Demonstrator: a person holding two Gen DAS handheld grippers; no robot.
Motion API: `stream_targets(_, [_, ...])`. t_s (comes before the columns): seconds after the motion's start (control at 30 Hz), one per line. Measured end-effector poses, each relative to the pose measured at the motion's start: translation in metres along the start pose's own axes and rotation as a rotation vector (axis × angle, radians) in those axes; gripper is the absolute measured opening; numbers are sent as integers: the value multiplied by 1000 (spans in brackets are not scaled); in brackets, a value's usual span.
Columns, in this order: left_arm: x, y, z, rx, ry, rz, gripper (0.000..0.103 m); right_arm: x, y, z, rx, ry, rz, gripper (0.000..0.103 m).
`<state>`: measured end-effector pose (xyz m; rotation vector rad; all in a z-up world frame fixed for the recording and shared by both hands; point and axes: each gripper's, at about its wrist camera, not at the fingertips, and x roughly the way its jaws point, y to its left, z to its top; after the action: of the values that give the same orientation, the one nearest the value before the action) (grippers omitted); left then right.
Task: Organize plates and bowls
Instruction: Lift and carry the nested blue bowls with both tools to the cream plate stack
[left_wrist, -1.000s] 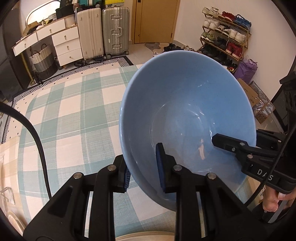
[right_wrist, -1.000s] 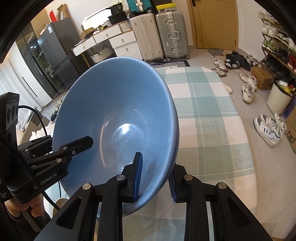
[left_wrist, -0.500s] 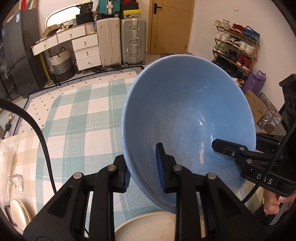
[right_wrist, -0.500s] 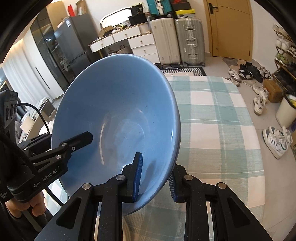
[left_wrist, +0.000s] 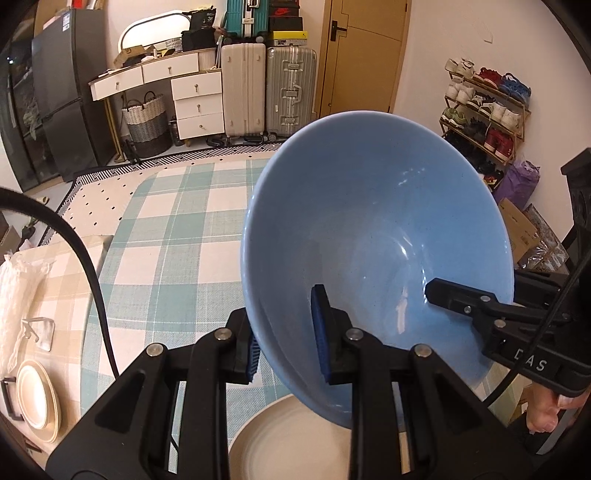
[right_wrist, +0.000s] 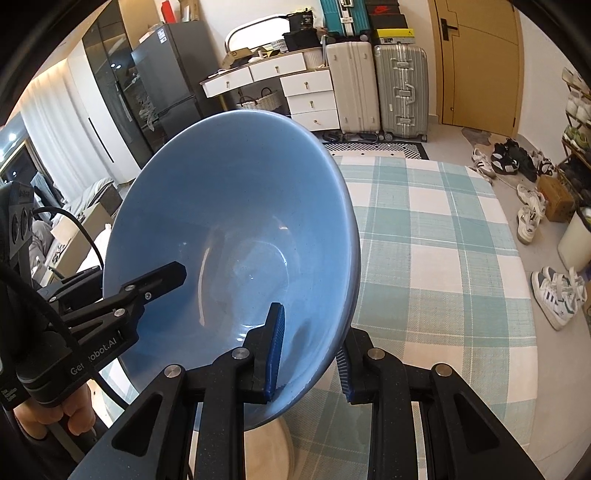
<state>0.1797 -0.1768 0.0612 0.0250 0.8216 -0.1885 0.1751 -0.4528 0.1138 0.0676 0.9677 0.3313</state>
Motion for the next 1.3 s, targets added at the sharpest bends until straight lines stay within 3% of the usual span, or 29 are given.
stream_targets(0.43, [-38,19,-54,-45,6,11,21,-7,25,-27,-33,21,19,25])
stream_targets(0.93, [-73,12,-121,-50,7,19,21,-25,46,-66,-60,13,25,25])
stream_targets(1.3, [-98,17,-170,-73,3,21,21,-23,63,-107,-72,64,26,25])
